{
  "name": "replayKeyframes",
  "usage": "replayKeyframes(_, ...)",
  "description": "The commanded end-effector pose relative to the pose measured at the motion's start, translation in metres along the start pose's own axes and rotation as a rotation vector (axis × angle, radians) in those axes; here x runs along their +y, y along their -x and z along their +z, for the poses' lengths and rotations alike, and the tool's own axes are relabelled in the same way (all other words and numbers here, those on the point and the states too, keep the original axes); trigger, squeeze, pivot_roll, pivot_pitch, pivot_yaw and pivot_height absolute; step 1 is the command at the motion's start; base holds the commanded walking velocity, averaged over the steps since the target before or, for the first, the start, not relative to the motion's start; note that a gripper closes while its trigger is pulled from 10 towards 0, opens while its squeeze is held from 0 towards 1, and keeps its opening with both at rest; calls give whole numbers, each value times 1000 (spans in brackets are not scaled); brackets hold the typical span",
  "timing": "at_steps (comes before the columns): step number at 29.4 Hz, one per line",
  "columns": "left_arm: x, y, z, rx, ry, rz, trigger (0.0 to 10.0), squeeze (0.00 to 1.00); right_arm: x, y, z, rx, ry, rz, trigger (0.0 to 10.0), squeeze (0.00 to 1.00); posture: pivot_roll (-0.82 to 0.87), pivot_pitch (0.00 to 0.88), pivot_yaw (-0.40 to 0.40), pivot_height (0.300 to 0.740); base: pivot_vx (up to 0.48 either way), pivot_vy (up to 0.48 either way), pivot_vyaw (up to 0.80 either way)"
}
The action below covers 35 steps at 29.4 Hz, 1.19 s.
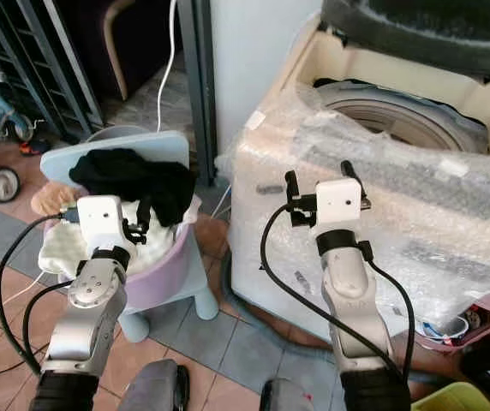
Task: Clothes washing
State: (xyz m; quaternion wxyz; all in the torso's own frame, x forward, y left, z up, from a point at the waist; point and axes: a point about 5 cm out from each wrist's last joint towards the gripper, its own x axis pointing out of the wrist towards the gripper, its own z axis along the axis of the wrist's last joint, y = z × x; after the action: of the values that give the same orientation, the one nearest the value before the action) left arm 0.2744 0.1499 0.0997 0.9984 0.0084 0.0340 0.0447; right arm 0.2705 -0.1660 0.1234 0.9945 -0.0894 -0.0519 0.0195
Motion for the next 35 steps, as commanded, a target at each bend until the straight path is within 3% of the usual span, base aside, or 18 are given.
replayKeyframes(1, -6, 2, 4, -13, -7, -25, 10000, 0, -16, 6, -2, 31, -2, -59, 10000, 0, 5, 128, 3, 740, 0, 480, 0)
replayKeyframes(9, -5, 1, 7, -60, -27, -7, 10000, 0, -12, 6, -12, 104, 34, -78, 10000, 0, 7, 136, 4, 740, 0, 480, 0)
replayKeyframes(12, -5, 1, 8, -56, -15, 1, 10000, 0, -6, 4, -15, 118, -11, -72, 10000, 0, 10, 139, 3, 740, 0, 0, 0)
replayKeyframes(13, -4, 3, 6, -38, -12, 9, 10000, 0, -4, 5, -17, 131, -88, -86, 10000, 0, 11, 142, 3, 740, 0, 0, 0)
replayKeyframes(16, -8, 8, 3, 5, 37, -95, 10000, 0, -5, 6, -19, 141, -32, -103, 10000, 0, 16, 143, 3, 740, 0, 0, 0)
replayKeyframes(17, -10, 11, 3, 2, 65, -137, 10000, 0, -4, 8, -22, 173, -62, -86, 10000, 0, 16, 143, 3, 740, 0, 0, 0)
replayKeyframes(19, -8, 12, 2, -5, 46, -135, 10000, 0, -2, 9, -24, 194, -124, -55, 10000, 0, 21, 146, 2, 740, 0, 0, 0)
replayKeyframes(25, -5, 12, 0, -21, 5, -93, 10000, 0, 4, 8, -18, 157, -137, -3, 10000, 0, 22, 141, 0, 740, 0, 0, 0)
replayKeyframes(35, -3, 10, 3, -28, -7, -86, 10000, 0, 8, 1, -13, 129, -142, 44, 10000, 0, 40, 150, 10, 740, 0, 0, 800)
